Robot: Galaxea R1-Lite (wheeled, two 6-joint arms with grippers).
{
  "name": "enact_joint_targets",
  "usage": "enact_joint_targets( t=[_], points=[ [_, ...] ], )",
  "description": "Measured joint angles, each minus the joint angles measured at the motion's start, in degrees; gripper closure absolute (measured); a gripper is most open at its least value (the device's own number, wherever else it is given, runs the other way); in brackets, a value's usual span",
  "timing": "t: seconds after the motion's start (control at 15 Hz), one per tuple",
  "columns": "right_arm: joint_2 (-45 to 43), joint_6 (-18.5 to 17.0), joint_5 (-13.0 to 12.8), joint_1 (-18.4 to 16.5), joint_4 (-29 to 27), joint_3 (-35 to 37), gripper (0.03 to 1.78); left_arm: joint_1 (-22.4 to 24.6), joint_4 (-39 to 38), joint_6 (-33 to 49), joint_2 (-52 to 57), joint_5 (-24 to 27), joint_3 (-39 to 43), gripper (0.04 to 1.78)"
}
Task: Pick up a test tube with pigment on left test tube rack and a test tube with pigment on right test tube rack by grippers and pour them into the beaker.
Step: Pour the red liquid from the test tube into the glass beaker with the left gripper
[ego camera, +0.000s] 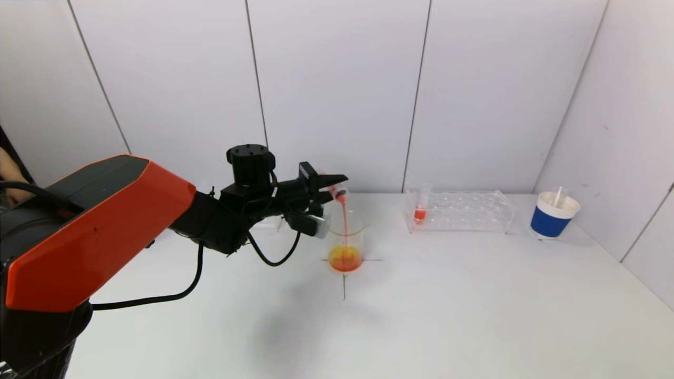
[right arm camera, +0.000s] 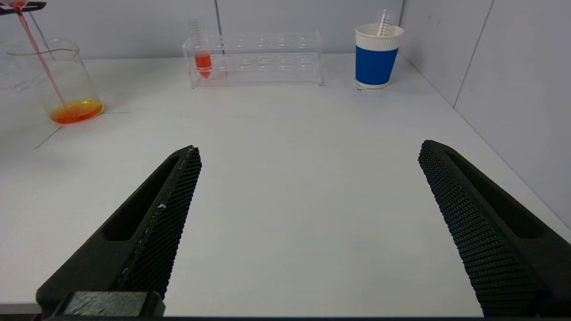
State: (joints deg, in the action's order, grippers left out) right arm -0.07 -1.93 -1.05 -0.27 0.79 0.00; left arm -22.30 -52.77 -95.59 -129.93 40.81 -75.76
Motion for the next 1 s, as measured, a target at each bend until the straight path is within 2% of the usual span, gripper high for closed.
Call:
enact_joint_targets(
  t=[1.0],
  points=[
    [0.02,0.00,0.00,0.00,-0.02,0.00,0.04,0.15,0.11,-5.55,0.79,1.85,-0.09,1.36]
  ],
)
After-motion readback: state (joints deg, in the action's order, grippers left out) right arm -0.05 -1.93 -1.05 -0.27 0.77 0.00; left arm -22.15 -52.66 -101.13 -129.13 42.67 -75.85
